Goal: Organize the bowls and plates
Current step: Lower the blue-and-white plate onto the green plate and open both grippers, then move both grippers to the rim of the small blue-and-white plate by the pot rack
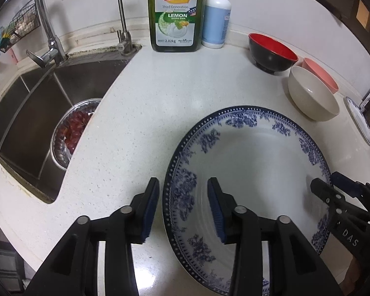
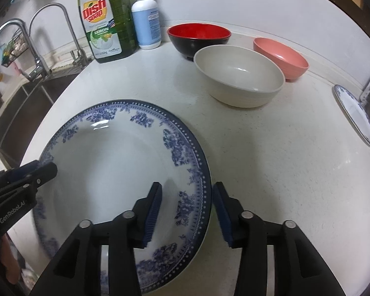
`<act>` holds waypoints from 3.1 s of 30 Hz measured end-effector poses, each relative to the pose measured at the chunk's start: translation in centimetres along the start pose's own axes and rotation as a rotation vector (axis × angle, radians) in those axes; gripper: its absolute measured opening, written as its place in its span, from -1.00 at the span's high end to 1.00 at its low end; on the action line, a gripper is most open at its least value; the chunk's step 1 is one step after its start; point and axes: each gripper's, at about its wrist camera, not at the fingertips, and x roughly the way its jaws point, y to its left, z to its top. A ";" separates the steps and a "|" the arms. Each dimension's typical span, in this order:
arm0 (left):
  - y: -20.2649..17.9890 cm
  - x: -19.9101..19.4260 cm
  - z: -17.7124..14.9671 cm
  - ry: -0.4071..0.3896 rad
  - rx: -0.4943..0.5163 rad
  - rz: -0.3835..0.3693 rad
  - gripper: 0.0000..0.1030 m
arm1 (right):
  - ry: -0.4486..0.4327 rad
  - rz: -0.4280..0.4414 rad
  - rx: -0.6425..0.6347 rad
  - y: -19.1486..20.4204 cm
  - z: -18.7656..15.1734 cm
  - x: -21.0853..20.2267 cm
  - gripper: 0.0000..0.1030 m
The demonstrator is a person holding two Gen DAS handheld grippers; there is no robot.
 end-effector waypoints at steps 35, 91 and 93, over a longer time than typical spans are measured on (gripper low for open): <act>-21.1 -7.8 7.3 -0.220 0.336 -0.344 -0.82 | -0.317 -0.235 0.346 -17.0 -1.0 -13.2 -0.27; -55.9 12.6 17.4 -0.083 0.631 -0.396 -0.57 | -0.270 -0.417 0.872 -50.7 2.3 1.9 -0.27; -56.3 13.0 17.4 -0.073 0.631 -0.404 -0.54 | -0.270 -0.403 0.896 -51.2 2.0 2.3 -0.26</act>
